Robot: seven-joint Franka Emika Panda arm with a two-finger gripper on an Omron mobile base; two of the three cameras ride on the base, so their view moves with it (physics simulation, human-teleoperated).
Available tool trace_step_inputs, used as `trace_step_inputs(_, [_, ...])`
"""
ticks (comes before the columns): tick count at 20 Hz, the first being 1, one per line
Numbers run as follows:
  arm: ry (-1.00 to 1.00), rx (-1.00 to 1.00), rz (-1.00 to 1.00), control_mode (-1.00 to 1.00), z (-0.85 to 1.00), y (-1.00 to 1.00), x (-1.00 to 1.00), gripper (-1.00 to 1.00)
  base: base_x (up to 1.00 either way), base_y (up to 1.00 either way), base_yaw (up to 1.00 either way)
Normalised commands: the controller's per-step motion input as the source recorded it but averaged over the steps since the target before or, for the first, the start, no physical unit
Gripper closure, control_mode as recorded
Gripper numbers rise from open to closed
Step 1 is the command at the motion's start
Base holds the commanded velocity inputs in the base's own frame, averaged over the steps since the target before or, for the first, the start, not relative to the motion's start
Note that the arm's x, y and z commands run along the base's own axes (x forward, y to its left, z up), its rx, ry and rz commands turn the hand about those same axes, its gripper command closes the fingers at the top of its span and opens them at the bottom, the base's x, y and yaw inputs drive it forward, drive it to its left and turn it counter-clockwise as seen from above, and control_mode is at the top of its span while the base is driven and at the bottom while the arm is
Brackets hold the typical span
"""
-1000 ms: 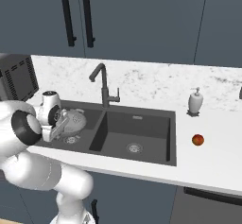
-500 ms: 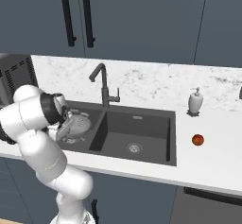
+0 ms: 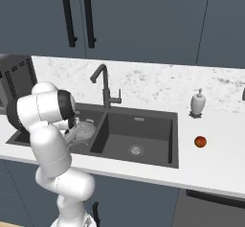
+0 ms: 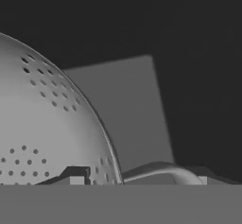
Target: Put the colander in the sink, put the apple in the colander, and turn on the sink faucet and pour water over the colander.
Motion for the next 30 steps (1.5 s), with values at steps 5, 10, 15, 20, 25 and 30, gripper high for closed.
trace_step_inputs(5, [0.01,0.00,0.00,-1.00,-0.17,0.00,0.14,1.00,0.00,0.00,0.00])
trace_step_inputs(10, [0.00,0.00,0.00,-1.00,-0.23,0.00,0.17,1.00,0.00,0.00,0.00])
trace_step_inputs(15, [-0.01,0.00,0.00,-1.00,-0.25,0.00,0.22,1.00,0.00,0.00,0.00])
trace_step_inputs(20, [-0.03,0.00,0.00,-1.00,-0.25,0.00,0.20,1.00,0.00,0.00,0.00])
trace_step_inputs(25, [0.00,0.00,0.00,-1.00,-0.12,0.00,0.14,1.00,0.00,0.00,0.00])
trace_step_inputs(30, [0.00,0.00,0.00,-1.00,0.00,0.00,0.02,-1.00,0.00,0.00,0.00])
